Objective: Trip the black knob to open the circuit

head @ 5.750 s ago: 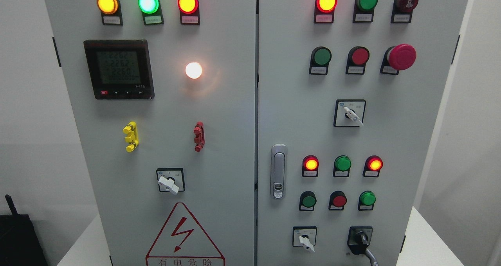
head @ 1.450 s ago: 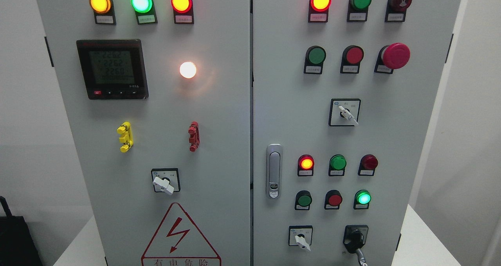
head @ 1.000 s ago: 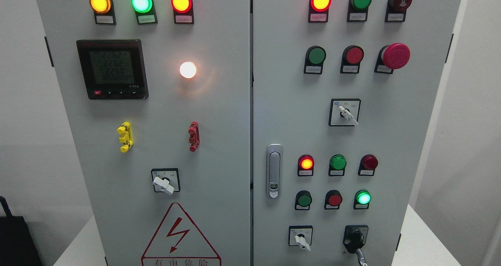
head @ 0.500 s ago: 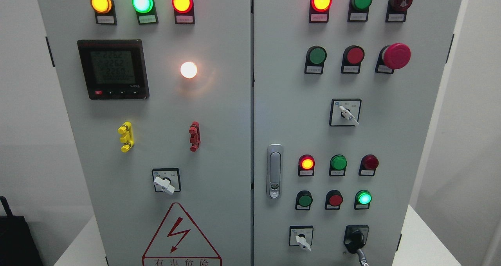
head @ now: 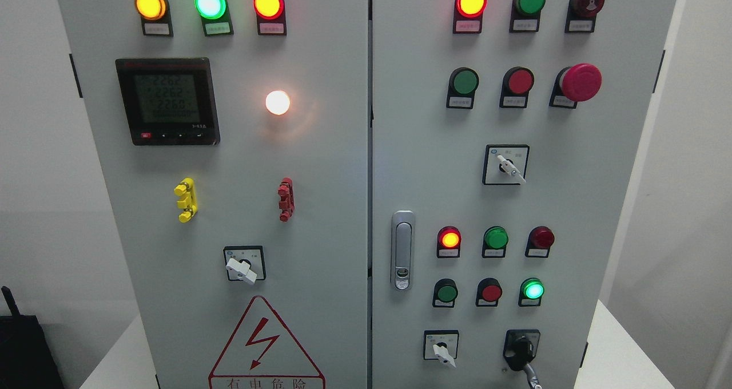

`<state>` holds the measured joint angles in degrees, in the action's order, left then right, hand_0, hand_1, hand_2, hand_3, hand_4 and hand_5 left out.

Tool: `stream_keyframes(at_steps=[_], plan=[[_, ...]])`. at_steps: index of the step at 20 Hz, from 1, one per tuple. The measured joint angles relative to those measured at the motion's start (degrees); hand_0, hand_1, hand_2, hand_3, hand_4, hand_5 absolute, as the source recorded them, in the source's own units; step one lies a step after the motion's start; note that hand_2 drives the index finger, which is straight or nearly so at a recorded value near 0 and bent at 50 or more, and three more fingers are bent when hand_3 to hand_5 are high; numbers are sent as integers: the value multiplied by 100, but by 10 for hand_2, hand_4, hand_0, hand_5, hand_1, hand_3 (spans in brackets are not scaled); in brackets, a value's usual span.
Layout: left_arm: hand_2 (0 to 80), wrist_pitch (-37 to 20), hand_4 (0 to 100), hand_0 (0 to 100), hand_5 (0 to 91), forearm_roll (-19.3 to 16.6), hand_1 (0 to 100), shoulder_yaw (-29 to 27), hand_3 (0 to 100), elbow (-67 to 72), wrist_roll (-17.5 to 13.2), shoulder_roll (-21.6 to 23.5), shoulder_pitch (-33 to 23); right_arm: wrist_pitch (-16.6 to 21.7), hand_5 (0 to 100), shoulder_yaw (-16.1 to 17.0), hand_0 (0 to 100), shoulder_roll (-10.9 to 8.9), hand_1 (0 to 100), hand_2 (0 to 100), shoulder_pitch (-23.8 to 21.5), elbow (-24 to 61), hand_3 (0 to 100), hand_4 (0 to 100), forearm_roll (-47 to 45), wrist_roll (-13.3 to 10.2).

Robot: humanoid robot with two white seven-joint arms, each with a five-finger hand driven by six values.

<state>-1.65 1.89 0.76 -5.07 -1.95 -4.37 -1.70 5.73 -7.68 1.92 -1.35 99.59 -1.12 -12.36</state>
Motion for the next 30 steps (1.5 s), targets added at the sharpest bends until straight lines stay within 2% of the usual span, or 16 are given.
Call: stream_keyframes(at_steps=[13, 19, 24, 30], plan=[[0, 0, 0, 120, 0, 0, 389, 0, 0, 0, 0, 0, 0, 62, 921, 179, 923, -5, 906, 66, 2, -15, 1000, 1000, -107, 63], [0, 0, 0, 120, 0, 0, 389, 0, 0, 0, 0, 0, 0, 88, 907, 244, 978, -87, 923, 70, -39, -13, 1000, 995, -192, 84], [0, 0, 0, 120, 0, 0, 389, 0, 0, 0, 0, 0, 0, 116, 892, 325, 929, -95, 905, 66, -140, -10, 1000, 966, -218, 90], [0, 0, 0, 120, 0, 0, 389, 0, 0, 0, 0, 0, 0, 135, 879, 332, 918, -96, 907, 64, -239, 66, 1000, 952, -258, 93]])
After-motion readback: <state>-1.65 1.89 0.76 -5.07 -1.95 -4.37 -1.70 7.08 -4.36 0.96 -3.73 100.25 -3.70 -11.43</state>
